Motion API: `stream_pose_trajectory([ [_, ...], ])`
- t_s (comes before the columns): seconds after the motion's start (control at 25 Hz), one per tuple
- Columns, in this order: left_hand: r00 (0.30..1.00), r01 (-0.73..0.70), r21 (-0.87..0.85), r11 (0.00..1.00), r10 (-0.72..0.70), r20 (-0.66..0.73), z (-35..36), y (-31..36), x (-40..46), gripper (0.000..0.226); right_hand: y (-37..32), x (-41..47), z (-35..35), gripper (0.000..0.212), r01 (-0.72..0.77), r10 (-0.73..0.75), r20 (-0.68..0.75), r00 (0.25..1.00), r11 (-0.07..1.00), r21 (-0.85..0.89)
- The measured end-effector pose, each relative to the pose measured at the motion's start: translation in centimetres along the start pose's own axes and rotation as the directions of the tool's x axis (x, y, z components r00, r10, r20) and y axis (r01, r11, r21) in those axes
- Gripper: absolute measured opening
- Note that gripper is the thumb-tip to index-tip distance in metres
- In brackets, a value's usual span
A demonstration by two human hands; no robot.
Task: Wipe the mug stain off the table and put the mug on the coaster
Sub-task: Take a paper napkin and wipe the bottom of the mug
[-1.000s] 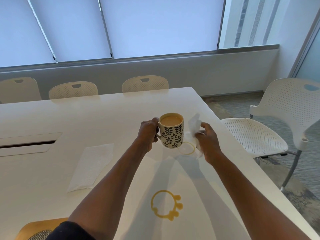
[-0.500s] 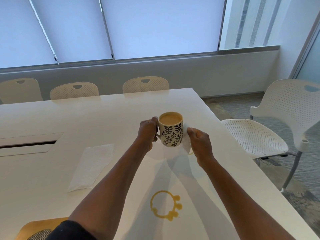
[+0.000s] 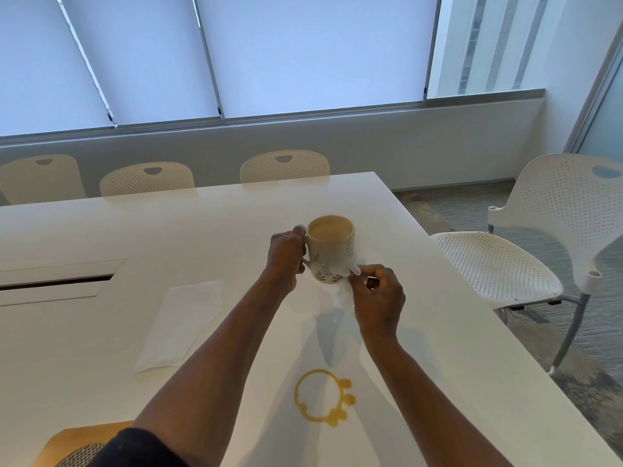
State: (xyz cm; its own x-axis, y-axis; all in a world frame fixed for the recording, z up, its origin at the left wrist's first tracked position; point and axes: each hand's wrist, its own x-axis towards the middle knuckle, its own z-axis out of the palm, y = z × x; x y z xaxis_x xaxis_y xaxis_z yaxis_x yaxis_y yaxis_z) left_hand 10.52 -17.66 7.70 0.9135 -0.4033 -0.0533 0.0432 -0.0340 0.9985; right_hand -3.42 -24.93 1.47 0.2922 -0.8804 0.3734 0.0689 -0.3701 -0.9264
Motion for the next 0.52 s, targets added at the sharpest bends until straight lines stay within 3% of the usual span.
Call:
stream_pose_trajectory([
  [0.2, 1.000, -0.008, 0.001, 1.000, 0.008, -0.030, -0.3, 0.2, -0.2, 0.036, -0.9, -1.4, 0.9, 0.009, 0.091, -0.091, -0.007, 0.996, 0.996, -0.022],
  [0.52, 0.999, -0.018, 0.045, 0.999, 0.020, -0.044, -0.3, 0.3, -0.9, 0.036, -1.9, -3.5, 2.1, 0.014, 0.164, -0.164, -0.026, 0.986, 0.986, 0.010],
])
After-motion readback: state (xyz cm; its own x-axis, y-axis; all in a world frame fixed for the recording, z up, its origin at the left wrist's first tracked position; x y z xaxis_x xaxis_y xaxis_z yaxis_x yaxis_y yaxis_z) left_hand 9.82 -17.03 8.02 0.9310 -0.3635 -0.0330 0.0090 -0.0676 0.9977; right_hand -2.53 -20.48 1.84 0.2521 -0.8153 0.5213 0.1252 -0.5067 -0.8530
